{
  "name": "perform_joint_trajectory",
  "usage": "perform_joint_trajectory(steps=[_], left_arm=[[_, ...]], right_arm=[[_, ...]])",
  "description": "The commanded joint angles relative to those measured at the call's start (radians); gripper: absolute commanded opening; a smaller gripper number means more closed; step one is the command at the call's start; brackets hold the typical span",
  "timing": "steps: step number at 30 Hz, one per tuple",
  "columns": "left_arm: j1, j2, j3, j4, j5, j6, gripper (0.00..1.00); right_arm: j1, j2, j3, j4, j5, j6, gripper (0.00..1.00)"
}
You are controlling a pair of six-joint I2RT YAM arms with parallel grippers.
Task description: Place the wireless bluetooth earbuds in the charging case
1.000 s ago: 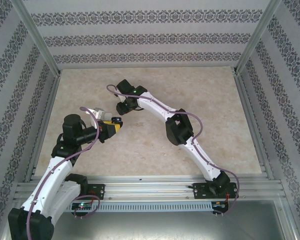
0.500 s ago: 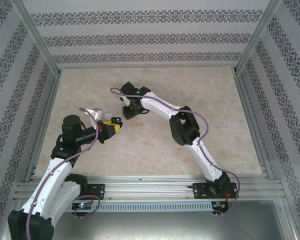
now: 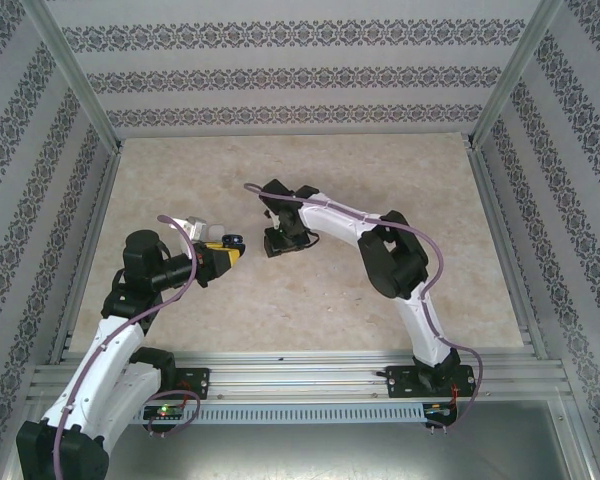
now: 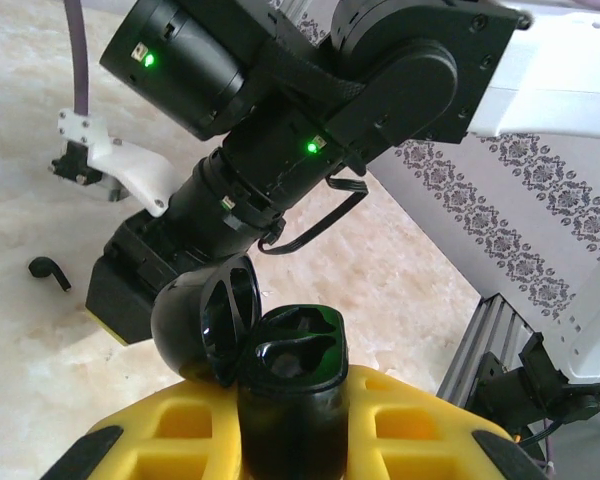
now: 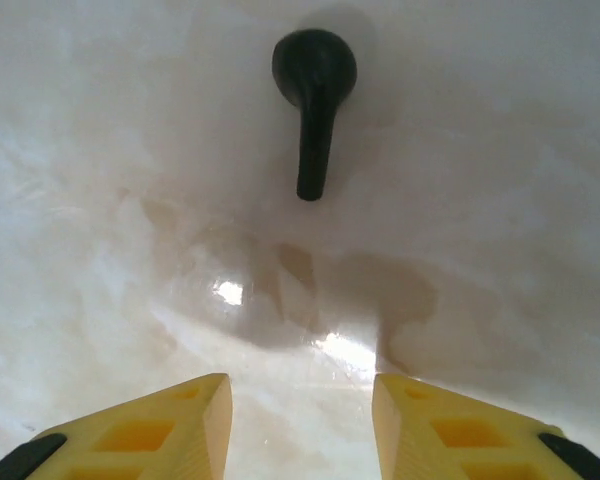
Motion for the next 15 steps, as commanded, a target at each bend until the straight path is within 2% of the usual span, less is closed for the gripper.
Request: perform_joint_trajectory(steps=[1,8,15], left_arm=[[0.015,-0.009,-0.008,0.056,0.025,-0.012,0.0],[0.016,-0.016,-0.003,0.037,0.031,-0.006,0.0],[0.017,-0.022,-0.005,0.028,0.035,0.004,0.0]], right_arm=[[-0.015,-0.012,0.027,0.035,-0.001,0.127,0.43],[-0.048,0.108,0.269,-0.076,0.028,0.101,0.43],[-0.061,0.204,0.403,-0.149,0.018,0.098,0.41]])
